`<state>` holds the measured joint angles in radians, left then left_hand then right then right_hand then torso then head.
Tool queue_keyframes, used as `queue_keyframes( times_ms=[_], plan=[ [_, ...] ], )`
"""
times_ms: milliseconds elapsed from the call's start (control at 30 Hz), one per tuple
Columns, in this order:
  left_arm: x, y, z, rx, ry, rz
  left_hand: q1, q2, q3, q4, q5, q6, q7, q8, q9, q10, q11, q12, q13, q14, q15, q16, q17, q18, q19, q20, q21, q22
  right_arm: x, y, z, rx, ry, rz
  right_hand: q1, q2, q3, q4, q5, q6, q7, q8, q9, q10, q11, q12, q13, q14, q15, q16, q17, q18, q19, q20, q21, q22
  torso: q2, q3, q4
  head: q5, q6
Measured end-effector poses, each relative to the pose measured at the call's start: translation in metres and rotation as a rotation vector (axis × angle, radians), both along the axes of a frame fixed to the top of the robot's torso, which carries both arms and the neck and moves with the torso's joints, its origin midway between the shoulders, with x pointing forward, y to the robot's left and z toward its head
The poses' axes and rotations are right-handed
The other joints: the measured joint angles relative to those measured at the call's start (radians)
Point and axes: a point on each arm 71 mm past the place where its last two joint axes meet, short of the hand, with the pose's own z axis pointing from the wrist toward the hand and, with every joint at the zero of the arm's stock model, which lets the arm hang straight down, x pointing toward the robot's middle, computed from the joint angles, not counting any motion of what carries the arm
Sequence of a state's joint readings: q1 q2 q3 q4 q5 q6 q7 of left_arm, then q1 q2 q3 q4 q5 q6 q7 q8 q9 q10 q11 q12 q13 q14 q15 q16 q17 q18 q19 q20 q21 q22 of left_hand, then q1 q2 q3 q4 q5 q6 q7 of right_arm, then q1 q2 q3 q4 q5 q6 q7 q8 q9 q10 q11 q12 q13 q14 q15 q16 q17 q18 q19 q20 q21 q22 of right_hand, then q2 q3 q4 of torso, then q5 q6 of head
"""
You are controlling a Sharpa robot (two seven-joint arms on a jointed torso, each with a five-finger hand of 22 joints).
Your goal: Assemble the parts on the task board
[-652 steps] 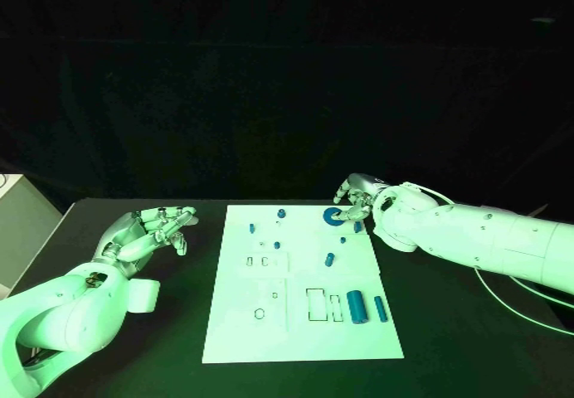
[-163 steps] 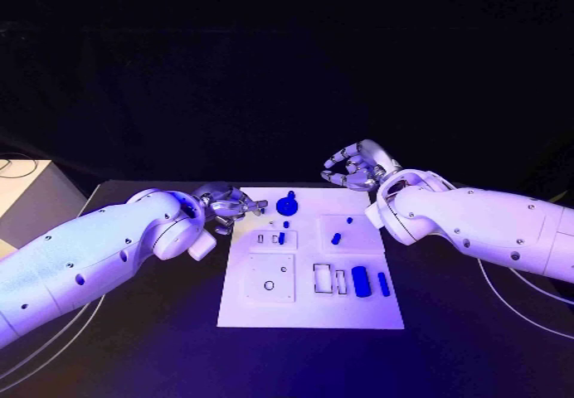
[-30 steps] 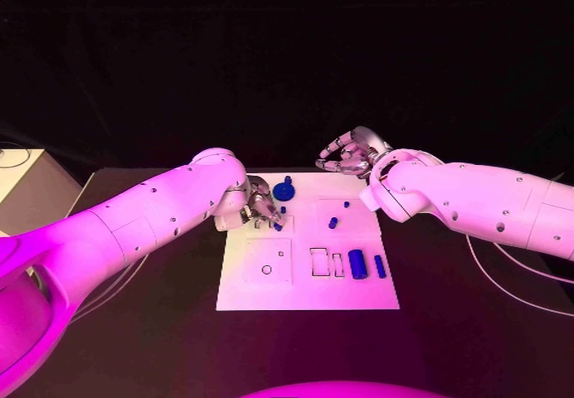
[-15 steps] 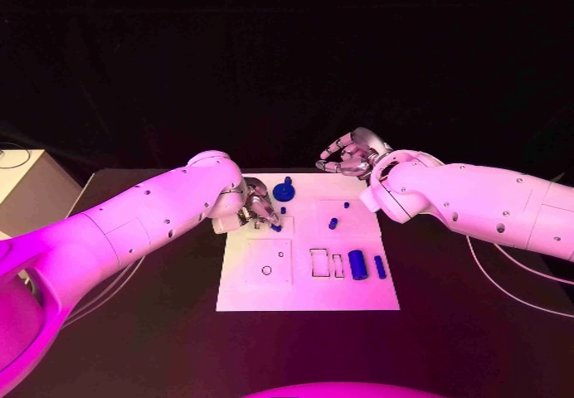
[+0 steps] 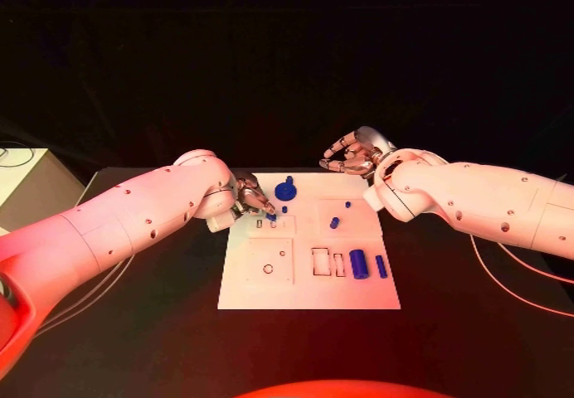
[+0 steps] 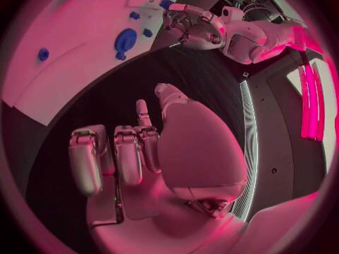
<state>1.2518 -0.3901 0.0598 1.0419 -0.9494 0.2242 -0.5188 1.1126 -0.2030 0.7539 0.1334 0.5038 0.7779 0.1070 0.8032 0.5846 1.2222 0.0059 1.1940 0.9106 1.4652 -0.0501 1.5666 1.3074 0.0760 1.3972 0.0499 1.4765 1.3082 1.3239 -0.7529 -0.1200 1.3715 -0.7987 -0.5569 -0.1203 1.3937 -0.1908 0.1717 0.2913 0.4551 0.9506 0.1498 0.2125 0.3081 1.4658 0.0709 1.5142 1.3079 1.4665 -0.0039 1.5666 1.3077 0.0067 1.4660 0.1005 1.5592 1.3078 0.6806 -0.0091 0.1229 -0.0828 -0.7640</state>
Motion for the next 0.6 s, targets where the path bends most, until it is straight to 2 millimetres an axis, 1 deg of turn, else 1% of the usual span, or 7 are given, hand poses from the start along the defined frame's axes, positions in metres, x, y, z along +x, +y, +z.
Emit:
queue_keyframes(
  times_ms=[67, 200, 367, 400, 467, 500, 600],
  plan=[
    [0.0004, 0.0014, 0.0005, -0.003, -0.007, 0.01, -0.002, -0.002, 0.0, 0.0, 0.005, 0.004, -0.003, 0.001, 0.0, 0.012, -0.006, 0.003, 0.003, 0.0, 0.0, 0.0, 0.0, 0.0, 0.0, 0.0, 0.0, 0.0, 0.0, -0.0001, 0.0, 0.0, 0.0, 0.0, 0.0, 0.0, 0.0, 0.0, 0.0, 0.0, 0.0, 0.0, 0.001, 0.0, 0.0, 0.0, 0.0, 0.0, 0.0, 0.0, 0.0, 0.0, 0.0, 0.0, 0.0, 0.0, 0.0, 0.0, 0.0002, 0.001, -0.001],
    [0.0008, 0.0025, 0.0006, -0.004, -0.014, 0.019, -0.005, -0.005, 0.0, 0.0, 0.012, 0.01, -0.002, 0.002, 0.0, 0.016, -0.006, 0.004, 0.009, 0.003, -0.004, 0.0, 0.0, 0.0, 0.007, 0.0, 0.005, 0.0, -0.0001, -0.0005, -0.0002, 0.0, 0.001, -0.001, -0.004, -0.004, 0.0, 0.0, 0.0, 0.0, 0.0, 0.0, 0.001, 0.0, 0.0, 0.0, 0.0, 0.0, 0.0, 0.0, 0.0, 0.0, 0.0, 0.0, 0.0, 0.0, -0.001, 0.0, 0.0002, 0.003, -0.002],
    [0.0014, 0.0026, 0.0001, -0.001, -0.016, 0.024, -0.016, -0.008, 0.0, 0.0, 0.015, 0.017, -0.009, 0.002, 0.0, 0.026, -0.01, 0.009, 0.016, 0.0, -0.007, 0.0, 0.0, 0.0, 0.007, 0.0, 0.005, 0.0, -0.0002, -0.0007, -0.0005, -0.001, 0.002, -0.001, -0.004, -0.004, 0.0, 0.0, 0.0, 0.0, 0.0, 0.0, 0.001, 0.0, 0.0, 0.0, 0.0, 0.0, 0.0, 0.0, 0.0, 0.0, 0.0, 0.0, 0.0, 0.0, 0.0, 0.0, 0.0002, 0.004, -0.001],
    [0.0015, 0.002, -0.0003, 0.0, -0.016, 0.023, -0.016, -0.008, 0.0, 0.0, 0.015, 0.017, -0.009, 0.007, 0.0, 0.026, -0.01, 0.009, 0.018, 0.0, -0.007, 0.0, 0.0, -0.002, 0.009, -0.001, 0.005, 0.0, -0.0002, -0.0007, -0.0005, -0.001, 0.002, -0.001, -0.004, -0.004, 0.0, 0.0, 0.0, 0.0, 0.0, 0.0, 0.001, 0.0, 0.0, 0.0, 0.0, 0.0, 0.0, 0.0, 0.0, 0.0, 0.0, 0.0, 0.0, 0.0, 0.0, 0.0, -0.0001, 0.004, -0.001],
    [0.0012, 0.0005, -0.0014, 0.003, -0.016, 0.022, -0.017, -0.009, 0.0, 0.0, 0.015, 0.017, -0.009, 0.008, 0.0, 0.026, -0.01, 0.009, 0.019, 0.0, -0.007, 0.0, 0.0, -0.016, 0.011, -0.003, 0.005, 0.0, -0.0002, -0.0006, -0.0007, -0.001, 0.003, -0.001, -0.004, -0.004, 0.0, 0.0, 0.0, 0.0, 0.0, 0.0, 0.001, 0.0, 0.0, 0.0, 0.0, 0.0, 0.0, 0.0, 0.0, 0.0, 0.0, 0.0, 0.0, 0.0, 0.001, 0.0, -0.0004, 0.005, -0.001],
    [0.001, -0.0003, -0.0021, 0.005, -0.015, 0.02, -0.017, -0.009, 0.0, 0.0, 0.015, 0.017, -0.009, 0.008, 0.0, 0.027, -0.009, 0.013, 0.021, 0.0, -0.007, 0.0, 0.0, -0.016, 0.011, -0.003, 0.005, 0.0, -0.0003, -0.0005, -0.0007, -0.001, 0.003, -0.001, -0.004, -0.004, 0.0, 0.0, 0.0, 0.0, 0.0, 0.0, 0.001, 0.0, 0.0, 0.0, 0.0, 0.0, 0.0, 0.0, 0.0, 0.0, 0.0, 0.0, 0.0, 0.0, 0.001, 0.0, -0.0008, 0.005, -0.001],
    [-0.0002, -0.0027, -0.0054, 0.012, -0.014, 0.016, -0.02, -0.012, 0.0, 0.0, 0.015, 0.02, -0.012, 0.008, 0.0, 0.038, -0.015, 0.014, 0.024, 0.0, -0.007, 0.0, 0.0, -0.016, 0.011, -0.003, 0.005, 0.0, -0.0003, -0.0003, -0.0008, -0.001, 0.003, 0.0, -0.004, -0.004, 0.0, 0.0, 0.0, 0.0, 0.0, 0.0, 0.001, 0.0, 0.0, 0.0, 0.0, 0.0, 0.0, 0.0, 0.0, 0.0, 0.0, 0.0, 0.0, 0.0, 0.002, 0.0, -0.0012, 0.005, -0.002]
  ],
)
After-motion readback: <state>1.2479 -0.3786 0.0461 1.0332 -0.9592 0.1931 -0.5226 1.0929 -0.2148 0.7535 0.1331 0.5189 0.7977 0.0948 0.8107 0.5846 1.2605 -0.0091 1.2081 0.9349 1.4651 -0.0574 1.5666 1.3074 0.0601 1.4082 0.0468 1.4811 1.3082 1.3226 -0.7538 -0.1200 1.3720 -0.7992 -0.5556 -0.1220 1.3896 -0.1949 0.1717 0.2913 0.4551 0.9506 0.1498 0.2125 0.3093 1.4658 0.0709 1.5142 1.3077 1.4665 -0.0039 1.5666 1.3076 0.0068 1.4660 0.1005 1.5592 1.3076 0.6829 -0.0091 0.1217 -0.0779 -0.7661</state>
